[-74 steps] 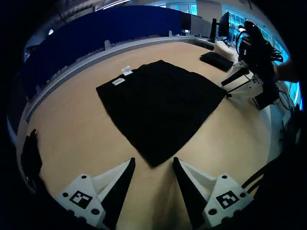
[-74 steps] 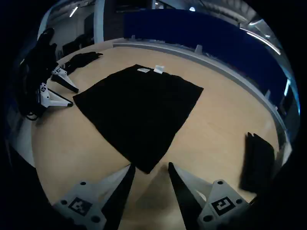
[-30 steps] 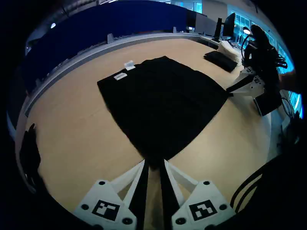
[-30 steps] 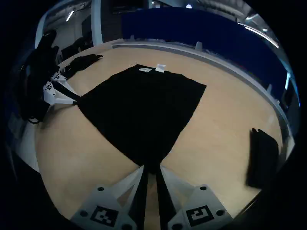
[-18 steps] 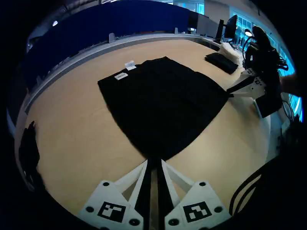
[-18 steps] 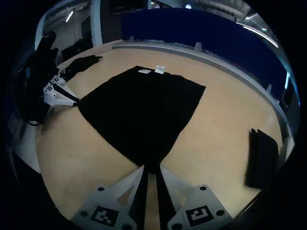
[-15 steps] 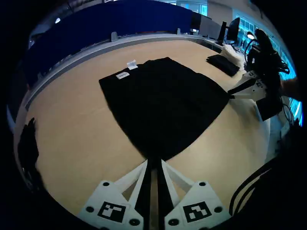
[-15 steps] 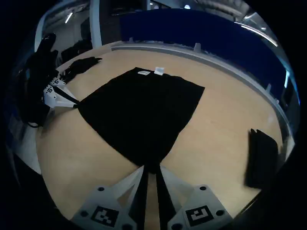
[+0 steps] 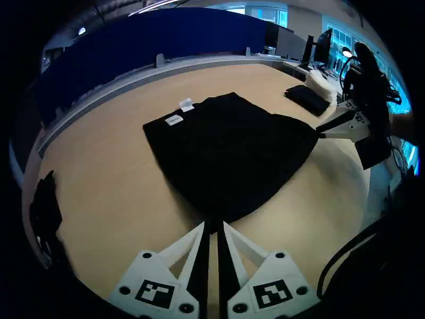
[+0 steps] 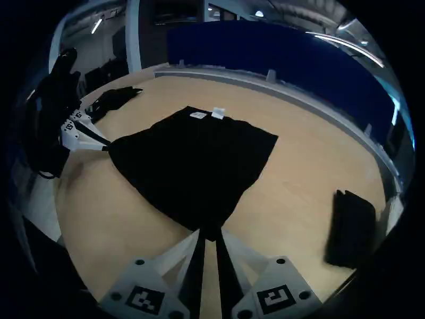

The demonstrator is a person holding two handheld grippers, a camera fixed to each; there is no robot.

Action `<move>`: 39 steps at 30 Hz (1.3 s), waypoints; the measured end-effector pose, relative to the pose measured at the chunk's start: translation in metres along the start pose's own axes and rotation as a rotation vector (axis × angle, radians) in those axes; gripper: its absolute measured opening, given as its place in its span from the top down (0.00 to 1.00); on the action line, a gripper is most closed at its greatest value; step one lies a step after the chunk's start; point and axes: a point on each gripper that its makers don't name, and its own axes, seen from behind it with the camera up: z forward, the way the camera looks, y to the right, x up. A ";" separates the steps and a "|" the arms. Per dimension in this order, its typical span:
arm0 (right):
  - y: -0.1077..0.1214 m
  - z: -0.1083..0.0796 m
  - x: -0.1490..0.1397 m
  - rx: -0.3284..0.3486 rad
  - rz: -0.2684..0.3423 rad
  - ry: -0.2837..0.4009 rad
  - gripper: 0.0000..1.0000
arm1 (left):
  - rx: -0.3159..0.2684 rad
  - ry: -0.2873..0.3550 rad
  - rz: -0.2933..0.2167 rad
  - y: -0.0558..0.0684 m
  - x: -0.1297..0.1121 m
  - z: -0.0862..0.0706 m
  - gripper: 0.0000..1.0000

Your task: Fold towel

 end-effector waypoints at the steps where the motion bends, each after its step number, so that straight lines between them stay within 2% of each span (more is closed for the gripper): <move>1: 0.000 -0.003 0.003 -0.001 -0.001 0.004 0.87 | 0.003 0.005 -0.002 -0.001 0.003 -0.003 0.91; 15: -0.003 -0.043 0.037 -0.002 -0.015 0.047 0.87 | 0.024 0.059 -0.018 -0.002 0.041 -0.043 0.91; 27: -0.010 -0.075 0.050 0.004 -0.045 0.040 0.87 | 0.022 0.075 -0.060 0.009 0.049 -0.070 0.91; 36: -0.017 -0.092 0.056 0.016 -0.028 0.047 0.87 | 0.026 0.091 -0.066 0.011 0.057 -0.088 0.91; 39: -0.017 -0.094 0.056 0.015 -0.027 0.046 0.87 | 0.024 0.093 -0.071 0.011 0.057 -0.090 0.91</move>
